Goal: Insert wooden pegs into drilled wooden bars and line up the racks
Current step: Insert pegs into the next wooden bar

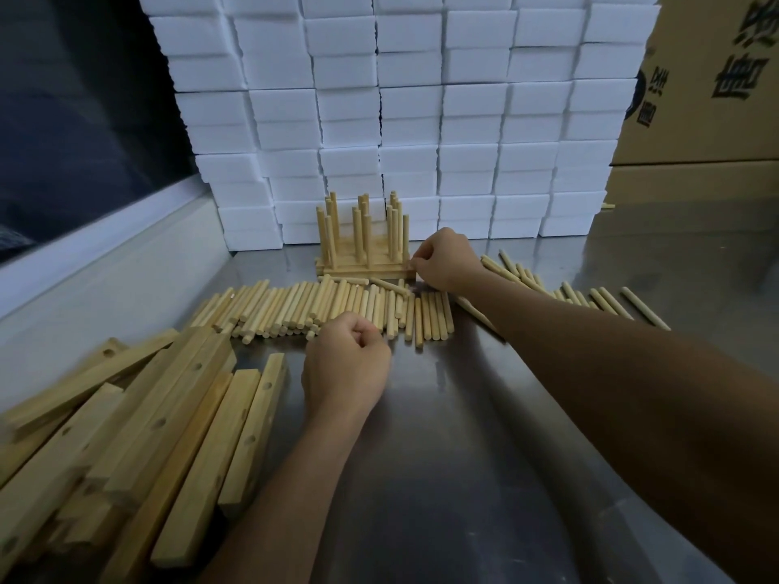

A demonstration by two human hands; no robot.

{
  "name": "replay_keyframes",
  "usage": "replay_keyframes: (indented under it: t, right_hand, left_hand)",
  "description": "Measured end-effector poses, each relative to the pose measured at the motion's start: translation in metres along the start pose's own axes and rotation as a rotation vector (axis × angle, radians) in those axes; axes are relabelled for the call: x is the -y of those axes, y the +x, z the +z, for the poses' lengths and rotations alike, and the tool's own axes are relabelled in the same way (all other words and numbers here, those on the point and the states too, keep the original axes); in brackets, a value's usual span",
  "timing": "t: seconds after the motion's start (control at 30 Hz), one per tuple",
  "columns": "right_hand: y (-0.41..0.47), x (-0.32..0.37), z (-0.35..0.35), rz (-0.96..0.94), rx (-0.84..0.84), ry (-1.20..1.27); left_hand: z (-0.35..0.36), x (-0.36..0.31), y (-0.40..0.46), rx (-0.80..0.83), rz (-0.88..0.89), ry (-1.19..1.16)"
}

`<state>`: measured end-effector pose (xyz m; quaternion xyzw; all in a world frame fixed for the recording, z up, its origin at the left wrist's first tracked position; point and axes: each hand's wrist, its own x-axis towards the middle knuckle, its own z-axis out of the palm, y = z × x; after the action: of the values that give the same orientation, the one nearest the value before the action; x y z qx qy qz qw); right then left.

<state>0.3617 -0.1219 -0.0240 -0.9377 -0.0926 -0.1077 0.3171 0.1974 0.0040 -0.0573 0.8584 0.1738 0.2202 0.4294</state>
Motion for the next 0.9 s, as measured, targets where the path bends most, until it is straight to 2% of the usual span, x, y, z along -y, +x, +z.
replay_keyframes:
  t: [0.6, 0.8, 0.9]
  right_hand:
    - [-0.108, -0.001, -0.052, -0.110, -0.208, 0.241]
    - [-0.155, -0.020, -0.055, -0.045, -0.345, 0.366]
    - [-0.176, -0.036, -0.047, 0.061, -0.391, 0.449]
  left_hand:
    - [-0.004, -0.003, -0.004, 0.022, 0.067, 0.013]
    - [-0.006, -0.009, -0.007, 0.035, 0.113, 0.083]
    - [-0.010, -0.016, -0.014, -0.124, 0.168, 0.159]
